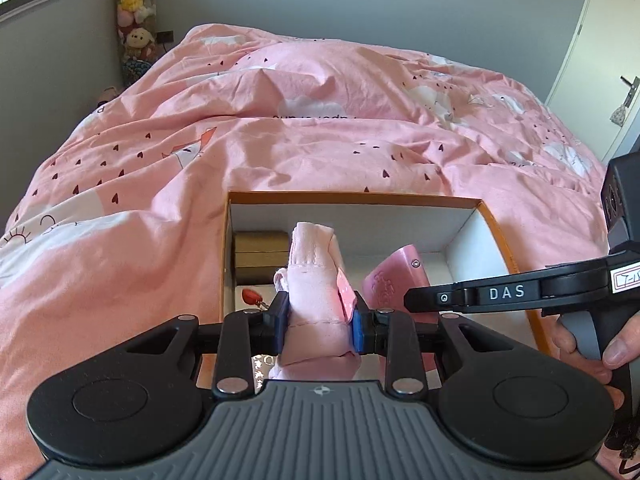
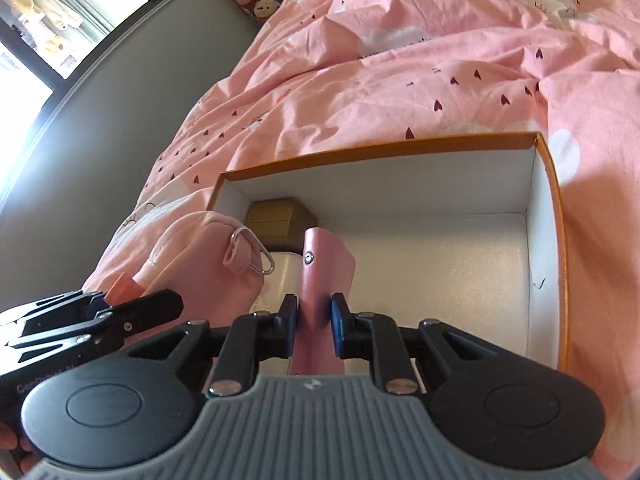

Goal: Organize objects
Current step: 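Carry the pouch into the orange box with the left tool while the right tool drops the wallet inside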

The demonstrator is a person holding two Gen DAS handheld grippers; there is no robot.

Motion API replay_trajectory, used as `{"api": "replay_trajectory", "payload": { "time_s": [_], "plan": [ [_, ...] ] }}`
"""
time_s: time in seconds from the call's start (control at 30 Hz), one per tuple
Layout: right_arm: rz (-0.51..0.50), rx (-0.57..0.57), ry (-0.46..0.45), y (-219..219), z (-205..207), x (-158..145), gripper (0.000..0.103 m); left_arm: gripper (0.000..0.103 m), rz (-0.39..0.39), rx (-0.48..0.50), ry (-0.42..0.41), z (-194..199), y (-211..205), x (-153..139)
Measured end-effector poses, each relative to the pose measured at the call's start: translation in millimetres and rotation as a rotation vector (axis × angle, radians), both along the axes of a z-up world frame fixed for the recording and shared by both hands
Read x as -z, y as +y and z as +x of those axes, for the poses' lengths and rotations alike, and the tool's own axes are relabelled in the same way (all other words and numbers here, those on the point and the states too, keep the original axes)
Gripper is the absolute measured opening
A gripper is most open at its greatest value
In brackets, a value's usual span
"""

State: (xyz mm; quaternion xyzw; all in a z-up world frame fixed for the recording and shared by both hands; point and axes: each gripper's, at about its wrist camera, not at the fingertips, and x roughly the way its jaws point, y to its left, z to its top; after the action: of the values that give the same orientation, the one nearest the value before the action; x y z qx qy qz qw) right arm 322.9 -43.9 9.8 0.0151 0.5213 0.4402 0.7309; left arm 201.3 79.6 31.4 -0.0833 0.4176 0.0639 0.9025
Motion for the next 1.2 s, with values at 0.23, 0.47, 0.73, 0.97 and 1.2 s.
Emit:
{"api": "replay_trajectory", "payload": {
  "time_s": [0.23, 0.47, 0.73, 0.97, 1.2],
  "plan": [
    [-0.024, -0.013, 0.041, 34, 14, 36, 0.019, 0.034, 0.047, -0.032, 0.018, 8, -7, 22],
    [0.007, -0.019, 0.085, 58, 21, 50, 0.019, 0.034, 0.051, -0.041, 0.029, 13, -2, 30],
    [-0.084, 0.032, 0.055, 52, 35, 59, 0.018, 0.034, 0.029, -0.039, 0.030, 16, 0, 35],
    [-0.129, 0.043, 0.070, 48, 44, 72, 0.021, 0.034, 0.025, -0.036, 0.040, 18, -2, 38],
    [-0.222, -0.032, -0.006, 55, 37, 71, 0.029, 0.034, 0.028, -0.038, 0.042, 18, -2, 38]
  ]
}}
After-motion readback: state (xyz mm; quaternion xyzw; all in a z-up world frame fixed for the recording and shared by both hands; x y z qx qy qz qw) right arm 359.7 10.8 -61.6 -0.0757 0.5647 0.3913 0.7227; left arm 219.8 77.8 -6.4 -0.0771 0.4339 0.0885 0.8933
